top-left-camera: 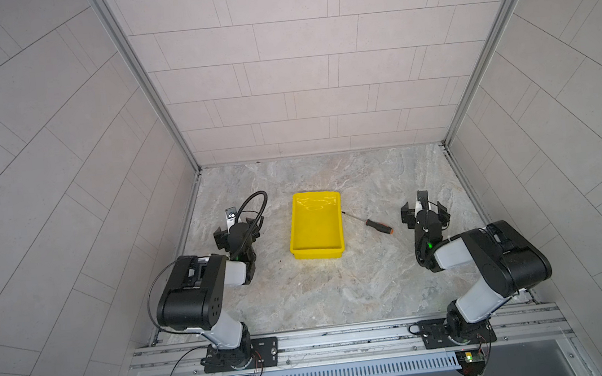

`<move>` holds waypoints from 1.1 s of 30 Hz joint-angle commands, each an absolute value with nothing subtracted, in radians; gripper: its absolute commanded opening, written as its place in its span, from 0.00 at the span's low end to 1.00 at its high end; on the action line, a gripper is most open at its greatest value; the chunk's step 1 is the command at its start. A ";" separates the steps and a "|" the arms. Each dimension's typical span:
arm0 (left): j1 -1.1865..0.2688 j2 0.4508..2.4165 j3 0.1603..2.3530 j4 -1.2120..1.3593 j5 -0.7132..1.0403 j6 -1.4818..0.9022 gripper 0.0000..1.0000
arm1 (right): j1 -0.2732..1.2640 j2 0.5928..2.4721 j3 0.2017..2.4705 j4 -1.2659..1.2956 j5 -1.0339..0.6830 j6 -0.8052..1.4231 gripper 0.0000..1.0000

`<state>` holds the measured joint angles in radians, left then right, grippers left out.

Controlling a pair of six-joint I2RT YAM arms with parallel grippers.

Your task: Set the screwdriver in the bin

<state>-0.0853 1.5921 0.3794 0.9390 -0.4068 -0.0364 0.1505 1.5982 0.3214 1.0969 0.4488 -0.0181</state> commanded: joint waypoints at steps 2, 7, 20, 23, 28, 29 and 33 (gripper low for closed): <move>-0.081 1.586 0.370 0.979 -0.337 -0.013 1.00 | 0.156 1.603 0.306 1.132 0.458 -0.025 0.99; -0.092 1.501 0.320 1.005 -0.238 0.035 1.00 | 0.205 1.636 0.182 1.418 0.464 -0.095 0.99; -0.152 1.124 0.723 -0.215 -0.166 -0.406 1.00 | 0.878 1.320 0.199 1.142 1.013 -0.550 0.99; -0.154 1.192 0.800 -0.368 0.169 -0.302 1.00 | 0.929 1.272 0.331 0.847 1.095 -0.459 0.99; -0.153 1.281 0.734 -0.270 0.273 -0.314 1.00 | 0.931 1.252 0.539 0.296 0.992 -0.020 0.99; -0.152 1.292 0.743 -0.275 0.272 -0.314 1.00 | 0.930 1.267 0.546 0.302 0.981 0.023 0.99; -0.152 1.280 0.788 -0.426 0.042 -0.349 1.00 | 0.912 1.350 0.602 0.188 1.044 0.198 0.99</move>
